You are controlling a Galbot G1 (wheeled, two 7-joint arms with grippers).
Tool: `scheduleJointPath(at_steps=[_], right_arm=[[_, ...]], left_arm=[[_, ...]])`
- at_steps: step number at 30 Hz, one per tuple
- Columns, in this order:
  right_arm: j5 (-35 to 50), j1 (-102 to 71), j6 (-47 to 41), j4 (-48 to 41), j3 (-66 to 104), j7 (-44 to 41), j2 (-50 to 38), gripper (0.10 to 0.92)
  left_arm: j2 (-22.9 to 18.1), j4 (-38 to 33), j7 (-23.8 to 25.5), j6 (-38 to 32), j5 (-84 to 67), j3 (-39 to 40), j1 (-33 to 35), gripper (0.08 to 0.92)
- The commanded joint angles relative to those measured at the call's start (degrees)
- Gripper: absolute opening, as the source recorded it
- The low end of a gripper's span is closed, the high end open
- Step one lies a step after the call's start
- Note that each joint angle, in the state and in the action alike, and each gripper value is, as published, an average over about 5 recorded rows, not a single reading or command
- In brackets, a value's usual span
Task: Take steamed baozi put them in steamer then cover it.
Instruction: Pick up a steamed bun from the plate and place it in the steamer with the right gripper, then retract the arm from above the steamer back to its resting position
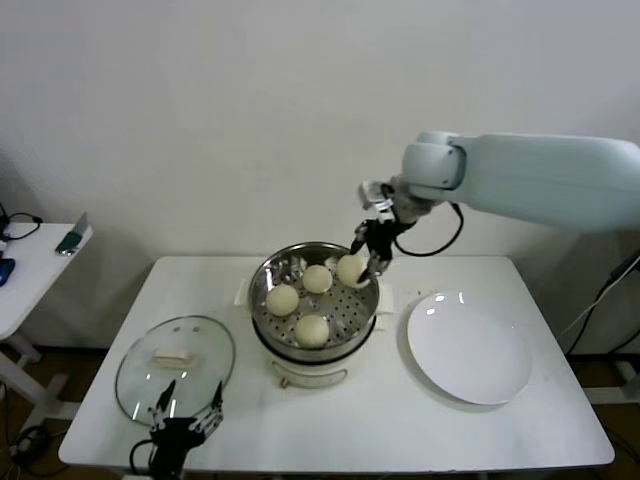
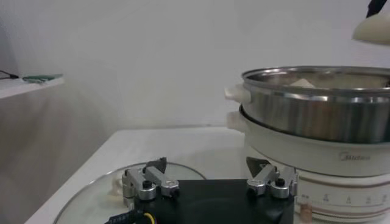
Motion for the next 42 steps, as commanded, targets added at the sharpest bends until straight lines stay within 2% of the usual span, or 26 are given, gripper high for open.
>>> scheduleJointPath(at_steps=[1,16,20,24,28,30,33,37,42], right_arm=[[-5.7,-9.0,-1.6,-4.0,0.3,3.2,5.1,0.611],[-6.5,-10.6,-1.8,-6.0,1.2,4.7,5.9,0.626],[-5.7,-7.5,-0.7,-6.3,1.4,3.4,5.5,0.707],[-0.9,-1.3,2.3,-4.8,2.0,-2.8,2.3,0.801],[5.9,3.9,4.1,-3.4,6.0,-7.5,-4.4,0.821],[9.6,3.4,2.7,-2.9,9.3,-2.8,-8.9,0.822],[13.0,-3.1,1.0,-1.3,17.0,11.6,-16.4,0.823],[10.6,-21.0,4.9,0.2,35.4,29.5,-25.5,0.823],[7.1,-46.9,7.5,3.5,60.7,42.0,-32.7,0.823]], left_arm=[[0.1,0.4,-0.1,-0.2,0.1,-0.2,0.1,0.823],[0.0,0.4,-0.1,0.0,0.1,-0.1,-0.4,0.823],[0.0,0.2,-0.1,0.1,0.1,-0.2,-0.4,0.823],[0.3,-0.3,0.4,0.6,-0.2,-0.4,-0.2,0.823],[0.9,-0.8,0.5,0.7,-1.3,-0.6,0.1,0.823],[1.0,-1.0,0.5,0.6,-1.7,-0.5,0.1,0.823],[1.1,-1.0,0.6,0.0,-2.1,-0.4,-0.2,0.823],[1.0,-0.6,0.4,-1.1,-2.8,-0.4,-1.4,0.823],[1.1,-0.7,-0.1,-0.6,-3.7,-0.8,-3.3,0.823]])
